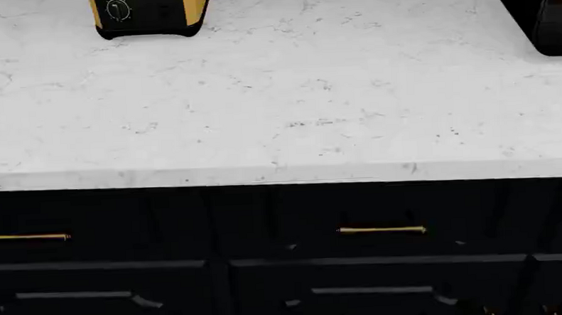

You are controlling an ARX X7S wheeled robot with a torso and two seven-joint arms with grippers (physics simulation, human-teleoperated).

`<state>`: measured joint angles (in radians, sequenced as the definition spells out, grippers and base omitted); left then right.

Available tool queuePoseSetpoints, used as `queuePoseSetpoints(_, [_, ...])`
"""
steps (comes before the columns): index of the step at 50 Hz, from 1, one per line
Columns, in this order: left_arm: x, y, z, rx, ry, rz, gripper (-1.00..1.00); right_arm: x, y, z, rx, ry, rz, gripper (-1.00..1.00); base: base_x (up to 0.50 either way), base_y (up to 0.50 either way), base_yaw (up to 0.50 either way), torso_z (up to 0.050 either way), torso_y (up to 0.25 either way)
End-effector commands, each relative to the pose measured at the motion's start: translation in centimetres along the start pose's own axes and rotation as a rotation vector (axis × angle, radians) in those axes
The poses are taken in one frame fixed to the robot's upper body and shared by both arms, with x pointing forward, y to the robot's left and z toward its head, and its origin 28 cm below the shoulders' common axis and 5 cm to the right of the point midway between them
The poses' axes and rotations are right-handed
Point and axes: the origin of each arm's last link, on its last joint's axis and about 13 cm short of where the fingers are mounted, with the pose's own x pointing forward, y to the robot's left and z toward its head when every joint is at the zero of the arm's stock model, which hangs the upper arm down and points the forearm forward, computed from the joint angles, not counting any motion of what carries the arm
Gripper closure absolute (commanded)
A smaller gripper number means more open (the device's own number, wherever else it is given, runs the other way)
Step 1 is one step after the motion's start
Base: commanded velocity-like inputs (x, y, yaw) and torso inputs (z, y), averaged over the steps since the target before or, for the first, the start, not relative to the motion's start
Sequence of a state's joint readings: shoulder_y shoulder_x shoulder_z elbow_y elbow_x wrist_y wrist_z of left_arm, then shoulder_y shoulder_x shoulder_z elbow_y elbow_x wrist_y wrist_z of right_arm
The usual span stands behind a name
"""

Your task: Clear the non-vegetable object off the cutting board and place the vegetables onto it.

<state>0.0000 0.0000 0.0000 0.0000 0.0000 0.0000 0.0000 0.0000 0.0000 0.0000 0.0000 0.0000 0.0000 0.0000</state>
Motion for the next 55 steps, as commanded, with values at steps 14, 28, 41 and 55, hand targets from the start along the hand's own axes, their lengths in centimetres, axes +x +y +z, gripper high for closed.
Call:
queuePoseSetpoints(14, [0.0, 0.0, 0.0, -0.003, 0.001, -0.003, -1.0, 0.0, 0.0, 0.0, 0.001, 0.002, -0.003, -1.0, 0.0, 0.0, 0.0, 0.0, 0.0])
queuePoseSetpoints(28, [-0.2, 0.1, 0.3, -0.062, -0.027, -0.014, -1.0, 0.0, 0.0, 0.0, -0.004, 0.003, -0.003, -1.0, 0.0, 0.0, 0.0, 0.0, 0.0])
queuePoseSetpoints(41, [-0.3, 0.1, 0.3, -0.059, -0.032, -0.019, -1.0, -0.2, 0.1, 0.0, -0.03, -0.018, 0.004, -1.0, 0.0, 0.38, 0.0, 0.0, 0.0])
queuePoseSetpoints(55, [-0.3, 0.1, 0.2, -0.055, -0.036, -0.02, -1.0, -0.2, 0.1, 0.0, -0.03, -0.021, 0.001, -1.0, 0.0, 0.5, 0.0, 0.0, 0.0])
